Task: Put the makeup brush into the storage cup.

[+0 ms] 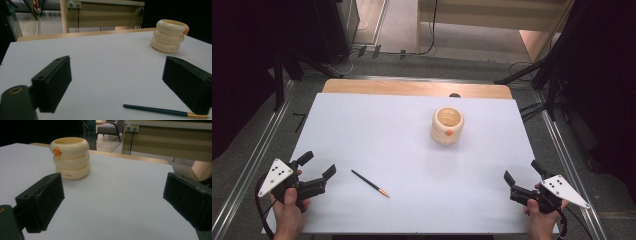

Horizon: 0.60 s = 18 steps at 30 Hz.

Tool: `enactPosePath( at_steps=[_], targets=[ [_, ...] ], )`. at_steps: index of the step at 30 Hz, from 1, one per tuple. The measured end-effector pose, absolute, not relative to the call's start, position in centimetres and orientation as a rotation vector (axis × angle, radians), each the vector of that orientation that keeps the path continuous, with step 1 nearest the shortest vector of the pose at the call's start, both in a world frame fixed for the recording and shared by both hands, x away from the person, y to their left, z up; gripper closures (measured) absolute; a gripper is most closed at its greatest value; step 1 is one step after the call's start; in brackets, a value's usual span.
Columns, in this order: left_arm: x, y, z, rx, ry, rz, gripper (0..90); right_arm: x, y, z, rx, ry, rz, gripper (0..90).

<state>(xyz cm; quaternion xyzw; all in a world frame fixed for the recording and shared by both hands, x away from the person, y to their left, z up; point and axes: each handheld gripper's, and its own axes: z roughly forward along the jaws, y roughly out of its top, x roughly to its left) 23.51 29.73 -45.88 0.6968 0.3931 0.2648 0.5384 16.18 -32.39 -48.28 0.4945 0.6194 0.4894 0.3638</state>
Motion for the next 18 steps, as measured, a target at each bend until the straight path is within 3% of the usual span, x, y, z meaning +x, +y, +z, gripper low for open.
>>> enactPosePath(
  at_steps=[7, 18],
  targets=[
    [24.8, 27.5, -44.4, 1.831, 0.84, 0.539, 14.6, 16.2, -32.1, -48.2, 1.265, 1.609, 1.254, 5.5],
    [26.6, 23.6, -43.7, 2.18, 0.685, 0.506, 17.0, 16.5, -31.8, -48.5, 1.275, 1.633, 1.245, 6.6]
  ],
)
